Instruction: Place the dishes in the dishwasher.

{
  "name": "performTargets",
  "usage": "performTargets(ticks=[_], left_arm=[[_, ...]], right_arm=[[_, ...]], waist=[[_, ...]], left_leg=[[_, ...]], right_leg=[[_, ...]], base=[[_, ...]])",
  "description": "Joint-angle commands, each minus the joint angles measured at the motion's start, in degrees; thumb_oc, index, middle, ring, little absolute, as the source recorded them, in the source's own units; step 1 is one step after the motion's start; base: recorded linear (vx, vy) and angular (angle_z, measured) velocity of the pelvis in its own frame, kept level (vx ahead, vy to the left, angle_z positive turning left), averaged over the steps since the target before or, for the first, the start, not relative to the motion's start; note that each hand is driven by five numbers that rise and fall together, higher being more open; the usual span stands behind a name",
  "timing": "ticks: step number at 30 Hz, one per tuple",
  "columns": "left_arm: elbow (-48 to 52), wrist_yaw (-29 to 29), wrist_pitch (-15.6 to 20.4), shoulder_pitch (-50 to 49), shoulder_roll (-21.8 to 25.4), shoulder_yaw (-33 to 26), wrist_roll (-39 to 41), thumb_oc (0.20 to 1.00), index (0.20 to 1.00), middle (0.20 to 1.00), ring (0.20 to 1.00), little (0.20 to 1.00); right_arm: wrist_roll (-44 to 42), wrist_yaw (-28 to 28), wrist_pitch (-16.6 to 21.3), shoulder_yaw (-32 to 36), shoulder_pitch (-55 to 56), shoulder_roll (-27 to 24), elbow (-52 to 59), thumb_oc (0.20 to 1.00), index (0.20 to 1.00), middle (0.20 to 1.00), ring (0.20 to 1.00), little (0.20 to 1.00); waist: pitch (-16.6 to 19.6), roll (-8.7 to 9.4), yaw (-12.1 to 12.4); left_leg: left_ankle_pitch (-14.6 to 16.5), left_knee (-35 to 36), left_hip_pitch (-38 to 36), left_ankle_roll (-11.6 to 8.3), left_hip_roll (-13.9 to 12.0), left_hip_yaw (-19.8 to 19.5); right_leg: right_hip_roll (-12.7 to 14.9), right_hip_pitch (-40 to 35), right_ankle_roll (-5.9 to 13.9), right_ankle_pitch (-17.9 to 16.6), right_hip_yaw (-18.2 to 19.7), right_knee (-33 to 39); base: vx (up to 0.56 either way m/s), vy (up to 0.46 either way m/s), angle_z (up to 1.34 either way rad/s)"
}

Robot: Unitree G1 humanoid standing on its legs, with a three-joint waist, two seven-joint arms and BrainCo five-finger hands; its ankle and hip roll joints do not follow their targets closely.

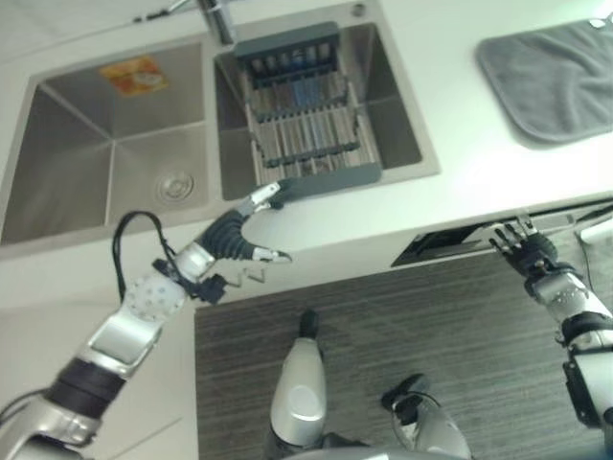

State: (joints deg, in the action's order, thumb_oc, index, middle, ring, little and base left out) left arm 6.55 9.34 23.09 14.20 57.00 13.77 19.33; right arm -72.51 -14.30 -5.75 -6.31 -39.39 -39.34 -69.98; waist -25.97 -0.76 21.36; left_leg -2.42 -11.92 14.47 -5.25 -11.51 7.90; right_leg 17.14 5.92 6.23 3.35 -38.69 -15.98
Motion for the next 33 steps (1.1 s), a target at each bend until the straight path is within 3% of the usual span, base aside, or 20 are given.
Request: performTargets(ticks=[1,8,12,16,21,23,25,27,29,30,31,33], left_arm=[[4.42,4.18,4.41,3.89,-0.23,-1.16,8.24,1.0,1.0,1.0,1.0,1.0],[6.71,6.6,4.31,5.25,3.02,-3.34,12.3,1.0,1.0,1.0,1.0,1.0],[6.02,8.74,3.92,6.62,4.49,-4.41,14.34,1.0,1.0,1.0,1.0,1.0],[6.14,10.87,3.45,5.81,3.1,-5.06,14.9,1.0,1.0,1.0,1.0,1.0],[6.61,18.15,0.62,0.74,-7.78,-3.42,13.65,1.0,1.0,1.0,1.0,1.0],[6.43,23.0,-5.27,-1.6,-13.22,-1.45,16.83,1.0,1.0,1.0,1.0,1.0],[5.27,25.9,-8.54,-3.15,-17.03,0.47,15.91,1.0,1.0,1.0,1.0,1.0],[3.98,28.53,-9.21,-4.71,-19.99,3.49,11.93,1.0,1.0,1.0,1.0,1.0],[2.59,27.67,-8.08,-6.58,-22.34,7.75,3.53,1.0,1.0,1.0,1.0,1.0],[-1.87,23.45,-5.73,-6.76,-22.45,13.29,-4.95,1.0,1.0,1.0,1.0,1.0],[-2.78,22.84,-6.25,-6.74,-22.57,14.14,-5.49,1.0,1.0,1.0,1.0,1.0],[-7.75,20.04,-11.36,-7.23,-23.4,17.56,-5.77,1.0,1.0,1.0,1.0,1.0]], right_arm=[[-2.16,-5.12,6.48,-5.43,-20.09,-0.08,9.64,1.0,1.0,1.0,1.0,1.0],[-3.32,-3.86,9.44,-4.8,-22.77,-1.97,11.31,1.0,1.0,1.0,1.0,1.0],[-4.14,-2.59,8.03,-4.49,-22.64,-1.68,12.01,1.0,1.0,1.0,1.0,1.0],[-4.24,-1.38,6.04,-3.66,-18.11,1.87,12.93,1.0,1.0,1.0,1.0,1.0],[2.01,1.05,5.4,-0.95,-5.33,14.22,10.92,1.0,1.0,1.0,1.0,1.0],[2.06,1.55,5.69,-0.39,0.1,17.89,8.97,1.0,1.0,1.0,1.0,1.0],[3.0,1.2,6.29,0.27,4.51,20.36,7.33,1.0,1.0,1.0,1.0,1.0],[3.57,1.02,6.1,1.76,8.7,21.28,4.57,1.0,1.0,1.0,1.0,1.0],[5.79,0.57,6.39,3.15,13.94,21.25,1.45,1.0,1.0,1.0,1.0,1.0],[6.56,0.76,6.3,3.8,17.83,21.53,-1.45,1.0,1.0,1.0,1.0,1.0],[6.23,0.93,6.6,3.83,18.36,21.59,-1.83,1.0,1.0,1.0,1.0,1.0],[5.74,2.06,6.3,4.76,20.68,21.43,-2.86,1.0,1.0,1.0,1.0,1.0]], waist=[[0.86,-1.55,3.05],[0.43,-0.59,4.11],[1.0,0.73,4.19],[2.64,1.68,3.64],[5.73,0.85,1.25],[6.99,0.16,-0.17],[7.72,-0.36,-1.69],[8.55,-0.91,-3.42],[9.71,-1.59,-5.59],[10.9,-1.65,-8.02],[11.09,-1.62,-8.39],[11.87,-1.36,-10.64]], left_leg=[[1.74,-1.28,2.01,2.94,6.61,2.66],[3.29,-1.55,2.25,3.71,8.02,2.06],[3.91,-1.52,1.51,3.7,7.57,2.3],[3.9,1.06,-1.98,3.24,6.4,3.29],[4.04,4.12,-8.59,2.79,4.65,6.05],[4.08,5.02,-10.77,2.51,4.03,7.45],[4.01,5.73,-12.49,2.15,3.36,8.95],[3.91,6.29,-14.02,1.57,2.66,10.62],[3.75,7.2,-15.82,0.93,1.81,12.71],[3.51,7.94,-17.47,0.13,0.75,15.13],[3.43,8.13,-17.72,-0.01,0.59,15.58],[3.32,8.64,-18.82,-0.66,-0.24,17.43]], right_leg=[[-3.19,-1.3,2.32,1.48,6.17,-0.42],[-1.36,-1.79,3.95,-2.38,6.92,3.43],[-1.68,-2.85,4.18,-3.42,7.17,5.19],[-3.0,-5.44,3.94,-3.78,7.76,8.52],[-3.4,-8.18,3.76,-4.15,8.8,11.68],[-3.6,-9.2,3.65,-4.16,9.27,12.82],[-3.67,-9.86,3.5,-4.27,9.64,13.46],[-3.81,-10.48,3.25,-4.55,10.05,14.31],[-4.15,-11.19,3.09,-5.14,10.43,15.7],[-4.53,-11.6,3.0,-5.61,10.73,16.58],[-4.59,-11.63,3.0,-5.67,10.76,16.73],[-4.78,-11.6,3.08,-5.9,11.09,17.21]], base=[[0.01,0.024,0.21],[0.01,-0.032,0.15],[-0.01,-0.158,0.05],[-0.06,-0.149,0.15],[-0.09,-0.056,-0.17],[-0.11,-0.015,-0.12],[-0.09,0.007,-0.21],[-0.08,0.012,-0.21],[-0.05,0.002,-0.4],[-0.04,-0.016,-0.4],[-0.04,-0.022,-0.48],[-0.02,-0.01,-0.48]])
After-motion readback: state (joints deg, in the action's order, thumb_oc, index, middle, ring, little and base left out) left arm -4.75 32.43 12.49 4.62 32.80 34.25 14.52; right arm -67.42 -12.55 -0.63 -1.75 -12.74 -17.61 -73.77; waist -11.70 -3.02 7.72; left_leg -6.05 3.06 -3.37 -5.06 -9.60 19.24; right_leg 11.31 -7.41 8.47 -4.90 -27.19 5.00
